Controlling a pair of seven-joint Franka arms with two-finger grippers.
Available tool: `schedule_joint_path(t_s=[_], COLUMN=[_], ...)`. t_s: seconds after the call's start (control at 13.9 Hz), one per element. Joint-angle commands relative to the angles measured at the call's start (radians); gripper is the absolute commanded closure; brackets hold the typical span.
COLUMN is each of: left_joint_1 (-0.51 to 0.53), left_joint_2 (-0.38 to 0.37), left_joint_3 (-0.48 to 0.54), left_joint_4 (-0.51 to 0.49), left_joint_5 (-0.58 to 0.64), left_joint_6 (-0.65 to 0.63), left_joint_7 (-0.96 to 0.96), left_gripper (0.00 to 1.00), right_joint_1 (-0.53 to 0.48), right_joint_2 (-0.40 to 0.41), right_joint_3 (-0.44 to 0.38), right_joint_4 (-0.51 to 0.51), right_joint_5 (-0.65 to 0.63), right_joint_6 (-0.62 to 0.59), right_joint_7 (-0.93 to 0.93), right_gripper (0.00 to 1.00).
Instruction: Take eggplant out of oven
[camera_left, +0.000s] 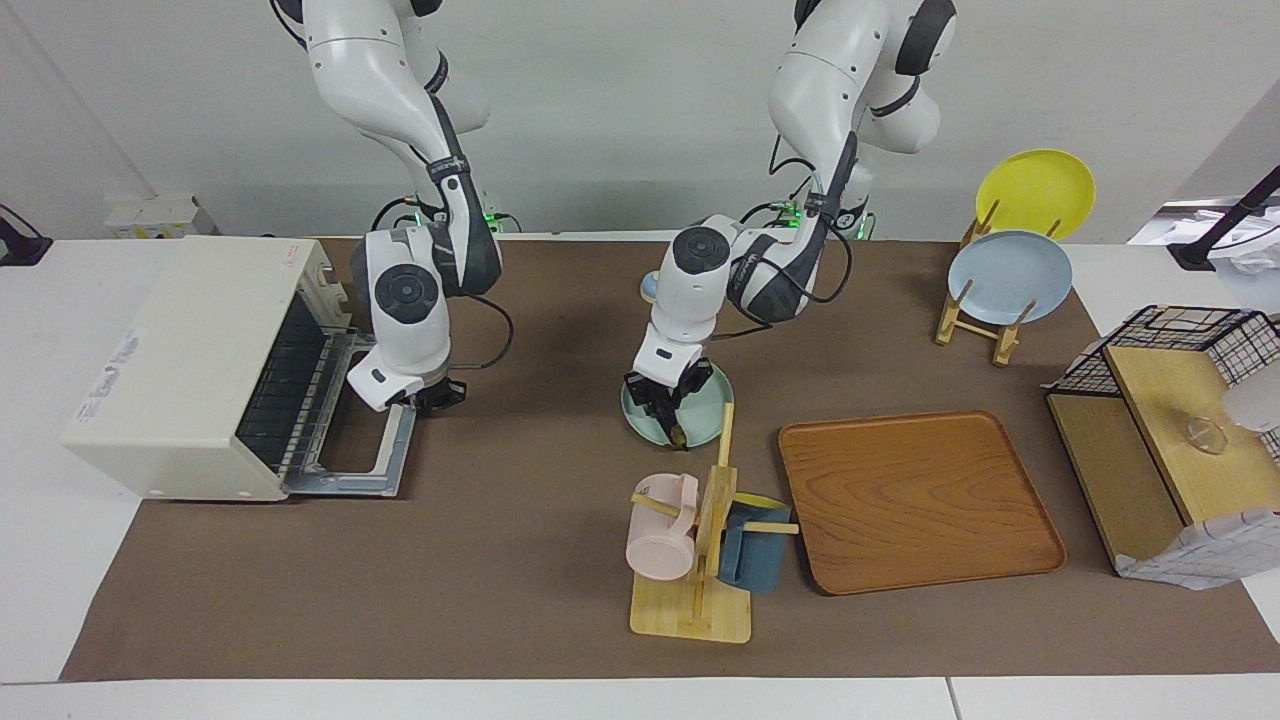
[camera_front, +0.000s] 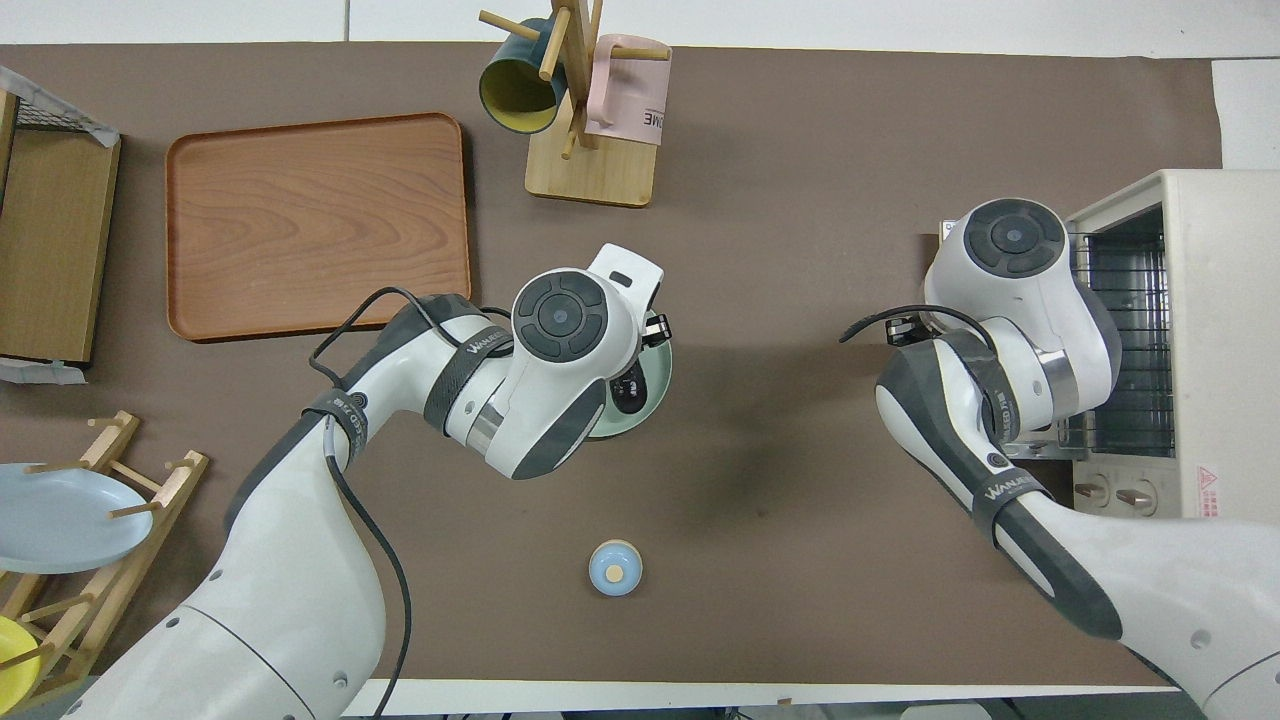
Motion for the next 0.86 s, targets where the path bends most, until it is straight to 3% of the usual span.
schedule_joint_path(t_s=[0.0, 0.22, 0.36, 0.58, 0.65, 0.72, 0.79], left_joint_1=[0.006, 0.193, 0.368, 0.497, 0.516, 0.519, 0.520], left_joint_2=[-0.008, -0.045, -0.020, 0.058, 0.069, 0.063, 0.040], left_joint_3=[0.027, 0.048, 0.047, 0.048, 0.048, 0.048, 0.051], left_joint_4=[0.059, 0.096, 0.115, 0.183, 0.197, 0.196, 0.185], left_joint_5=[-0.011, 0.031, 0.039, 0.085, 0.123, 0.140, 0.141], left_joint_6=[-0.151, -0.266, -0.209, -0.141, -0.141, -0.156, -0.185], left_joint_7=[-0.001, 0.187, 0.476, 0.689, 0.715, 0.711, 0.705], left_gripper=[1.00, 1.00, 1.00, 1.00, 0.86, 0.20, 0.00], right_joint_1=[-0.023, -0.026, -0.069, -0.147, -0.158, -0.159, -0.181], right_joint_2=[-0.029, -0.071, -0.143, -0.202, -0.223, -0.266, -0.321], right_joint_3=[0.009, 0.012, 0.010, 0.012, 0.012, 0.004, -0.011], right_joint_4=[-0.005, 0.121, 0.119, 0.119, 0.129, 0.147, 0.176], right_joint_5=[-0.065, -0.067, -0.060, -0.056, -0.042, 0.045, 0.143], right_joint_6=[-0.032, -0.239, -0.291, -0.356, -0.373, -0.420, -0.455], right_joint_7=[-0.028, -0.138, -0.211, -0.354, -0.367, -0.364, -0.364], right_gripper=[0.98, 0.98, 0.96, 0.92, 0.72, 0.04, 0.00])
